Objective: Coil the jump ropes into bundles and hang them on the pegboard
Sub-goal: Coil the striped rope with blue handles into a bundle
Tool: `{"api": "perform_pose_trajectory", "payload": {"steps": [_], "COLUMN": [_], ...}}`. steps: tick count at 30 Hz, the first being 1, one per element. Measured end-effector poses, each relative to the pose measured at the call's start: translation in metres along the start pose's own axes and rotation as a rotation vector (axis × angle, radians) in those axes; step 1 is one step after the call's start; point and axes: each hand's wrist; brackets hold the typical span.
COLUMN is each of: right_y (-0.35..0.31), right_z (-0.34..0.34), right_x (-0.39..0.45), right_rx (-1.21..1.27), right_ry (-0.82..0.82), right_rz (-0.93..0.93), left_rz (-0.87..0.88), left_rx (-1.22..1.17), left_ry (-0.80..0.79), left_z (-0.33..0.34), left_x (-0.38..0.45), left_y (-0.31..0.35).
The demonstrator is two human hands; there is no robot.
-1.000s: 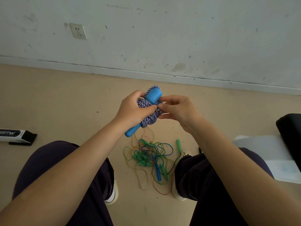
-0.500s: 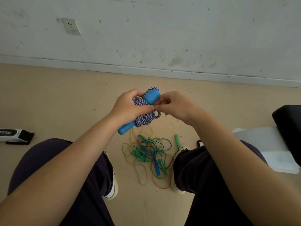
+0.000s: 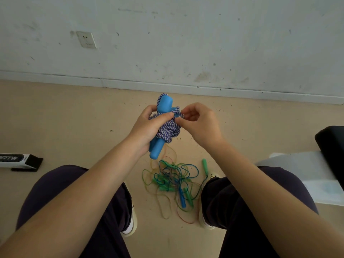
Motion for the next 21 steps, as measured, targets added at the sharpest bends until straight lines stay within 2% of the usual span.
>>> {"api": "perform_pose_trajectory", "payload": {"steps": [8, 18, 21], "right_y": [0.0, -0.002, -0.003], "right_z": [0.003, -0.004, -0.006], "right_x": [-0.001, -0.003, 0.0], "right_rx": [-0.107, -0.007, 0.028], "right_ry": [0.118, -0.106, -0.119], "right_rz": [-0.102, -0.046, -0.01], "left_rz": [-0.02, -0.021, -0.016], "left_rx": [0.052, 0.161, 0.145], "left_ry": [-0.094, -0.117, -0.102], "left_z": [-0.002, -0.008, -0.008], "left_x": [-0.002, -0.002, -0.001], "left_y": [-0.002, -0.002, 0.0]}}
Point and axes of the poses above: each hand's wrist, its own x-axis towards the middle knuckle, its own z-axis out of the palm, y = z × x, and after that the axes turned 10 degrees about -z, right-handed
